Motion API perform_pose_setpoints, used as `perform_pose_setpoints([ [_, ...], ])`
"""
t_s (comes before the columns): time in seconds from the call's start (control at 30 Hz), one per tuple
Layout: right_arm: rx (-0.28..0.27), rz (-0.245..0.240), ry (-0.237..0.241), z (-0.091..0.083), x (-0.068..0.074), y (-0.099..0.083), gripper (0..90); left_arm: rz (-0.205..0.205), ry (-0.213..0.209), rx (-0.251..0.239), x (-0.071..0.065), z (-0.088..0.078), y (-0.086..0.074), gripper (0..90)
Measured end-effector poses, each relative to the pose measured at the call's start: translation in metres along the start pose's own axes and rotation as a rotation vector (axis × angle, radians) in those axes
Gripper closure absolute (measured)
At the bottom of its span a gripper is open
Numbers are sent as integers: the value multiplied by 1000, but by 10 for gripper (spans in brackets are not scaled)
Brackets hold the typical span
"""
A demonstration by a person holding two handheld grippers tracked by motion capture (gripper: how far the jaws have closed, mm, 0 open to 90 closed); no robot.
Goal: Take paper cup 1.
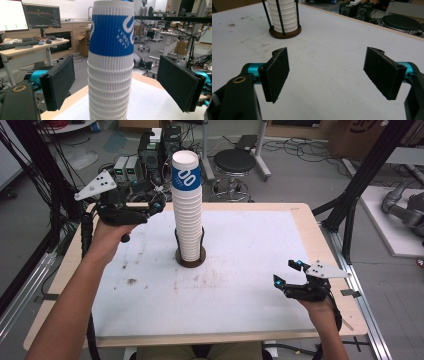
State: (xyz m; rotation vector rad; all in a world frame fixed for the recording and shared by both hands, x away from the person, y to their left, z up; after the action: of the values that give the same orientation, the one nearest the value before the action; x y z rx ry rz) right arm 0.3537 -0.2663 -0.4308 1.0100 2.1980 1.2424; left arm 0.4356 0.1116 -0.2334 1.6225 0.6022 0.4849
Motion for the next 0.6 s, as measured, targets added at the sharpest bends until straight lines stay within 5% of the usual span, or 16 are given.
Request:
perform_pose_setpoints([
  [0.6,-3,-1,5,1,1,1,211,-5,-5,50,2,53,34,151],
])
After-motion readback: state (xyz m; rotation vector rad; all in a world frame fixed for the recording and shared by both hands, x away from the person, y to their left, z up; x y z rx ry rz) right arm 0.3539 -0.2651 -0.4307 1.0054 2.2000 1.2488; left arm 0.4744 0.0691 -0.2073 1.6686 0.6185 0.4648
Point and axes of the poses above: each handheld gripper's, and its own axes: z roughly forward along the jaws, y roughly out of its top, x roughly to its left, the point moved 10 cm from there along z, roughly forward along the jaws, and after that the axes turned 7 degrees about x, right-handed, at the moved point
